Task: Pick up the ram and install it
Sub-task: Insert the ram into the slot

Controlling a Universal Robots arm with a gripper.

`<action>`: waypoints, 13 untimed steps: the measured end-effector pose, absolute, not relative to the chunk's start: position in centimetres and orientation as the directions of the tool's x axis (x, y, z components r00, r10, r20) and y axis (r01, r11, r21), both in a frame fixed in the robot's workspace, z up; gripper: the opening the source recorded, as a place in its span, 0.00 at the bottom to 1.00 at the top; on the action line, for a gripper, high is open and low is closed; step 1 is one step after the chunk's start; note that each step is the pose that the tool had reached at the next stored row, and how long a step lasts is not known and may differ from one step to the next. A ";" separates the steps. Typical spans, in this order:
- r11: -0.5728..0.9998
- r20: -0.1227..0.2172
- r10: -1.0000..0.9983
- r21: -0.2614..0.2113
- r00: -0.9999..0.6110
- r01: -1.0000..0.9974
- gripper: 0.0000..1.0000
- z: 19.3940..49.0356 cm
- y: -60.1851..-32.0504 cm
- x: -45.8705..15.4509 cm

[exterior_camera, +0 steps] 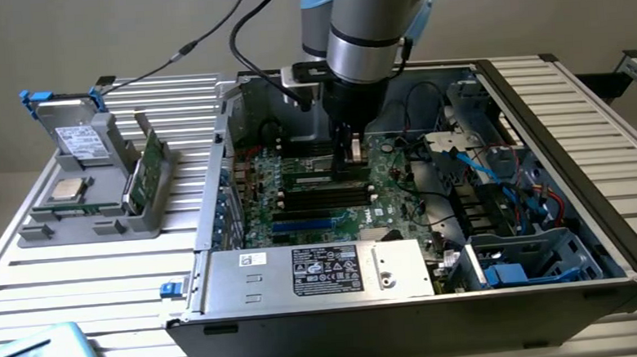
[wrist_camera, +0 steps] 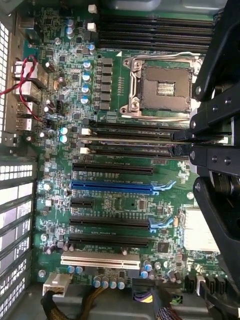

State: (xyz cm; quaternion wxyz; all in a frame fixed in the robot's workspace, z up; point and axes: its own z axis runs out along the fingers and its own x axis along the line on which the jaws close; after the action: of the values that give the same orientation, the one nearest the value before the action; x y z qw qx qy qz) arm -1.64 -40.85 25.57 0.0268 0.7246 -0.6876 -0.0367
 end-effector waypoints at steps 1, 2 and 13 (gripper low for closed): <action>-0.053 -0.016 -0.999 0.089 0.052 -0.995 0.14 25.4 -40.8 -1.7; -0.053 -0.016 -0.999 0.089 0.052 -0.995 0.14 25.2 -40.8 -1.7; -0.056 -0.017 -0.998 0.091 0.055 -0.994 0.14 23.3 -40.9 -1.7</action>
State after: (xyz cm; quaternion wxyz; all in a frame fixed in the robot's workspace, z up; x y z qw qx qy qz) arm -1.70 -40.87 23.32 0.0273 0.7257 -0.6864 -0.0373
